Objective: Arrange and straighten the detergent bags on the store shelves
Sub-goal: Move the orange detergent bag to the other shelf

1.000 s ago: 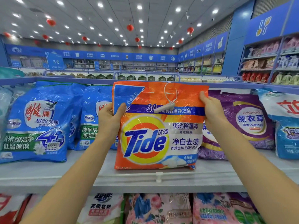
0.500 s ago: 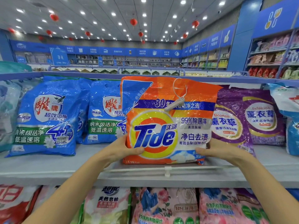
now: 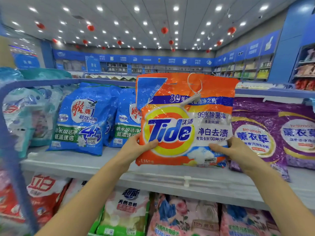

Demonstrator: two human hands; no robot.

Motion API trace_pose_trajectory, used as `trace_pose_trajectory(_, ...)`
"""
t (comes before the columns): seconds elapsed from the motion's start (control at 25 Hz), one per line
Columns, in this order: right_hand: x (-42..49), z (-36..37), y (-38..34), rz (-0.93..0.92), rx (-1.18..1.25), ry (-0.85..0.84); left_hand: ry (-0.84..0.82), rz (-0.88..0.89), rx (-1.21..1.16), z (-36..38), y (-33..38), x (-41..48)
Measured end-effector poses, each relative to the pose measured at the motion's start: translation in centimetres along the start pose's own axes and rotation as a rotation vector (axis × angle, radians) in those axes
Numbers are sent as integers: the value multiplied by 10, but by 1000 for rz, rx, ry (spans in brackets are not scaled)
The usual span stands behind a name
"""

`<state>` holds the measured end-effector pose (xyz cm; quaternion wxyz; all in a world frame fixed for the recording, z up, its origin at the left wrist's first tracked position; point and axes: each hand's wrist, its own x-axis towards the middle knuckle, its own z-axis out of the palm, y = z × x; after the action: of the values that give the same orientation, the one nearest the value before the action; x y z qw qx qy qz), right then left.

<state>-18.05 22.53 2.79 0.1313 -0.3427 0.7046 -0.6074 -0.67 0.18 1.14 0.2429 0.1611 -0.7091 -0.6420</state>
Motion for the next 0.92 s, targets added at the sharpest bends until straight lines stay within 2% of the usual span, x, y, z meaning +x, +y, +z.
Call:
trace_pose_trajectory(0.2, 5, 51, -7, 45, 291, -120, 213, 74, -61, -33, 23, -53)
trace_pose_trajectory(0.36, 1, 110, -17, 54, 293, -321, 428, 78, -63, -71, 14, -112)
trace_pose_trajectory(0.6, -28, 220, -26, 32, 367, -525, 746, 82, -101, -127, 2, -208)
trace_pose_trajectory(0.8, -63, 317, -49, -118, 384, -627, 1001, 98, -87, -183, -11, -276)
trace_pose_trajectory(0.92, -88, 380, -59, -149, 453, -624, 1129, 150, -47, -220, -18, -318)
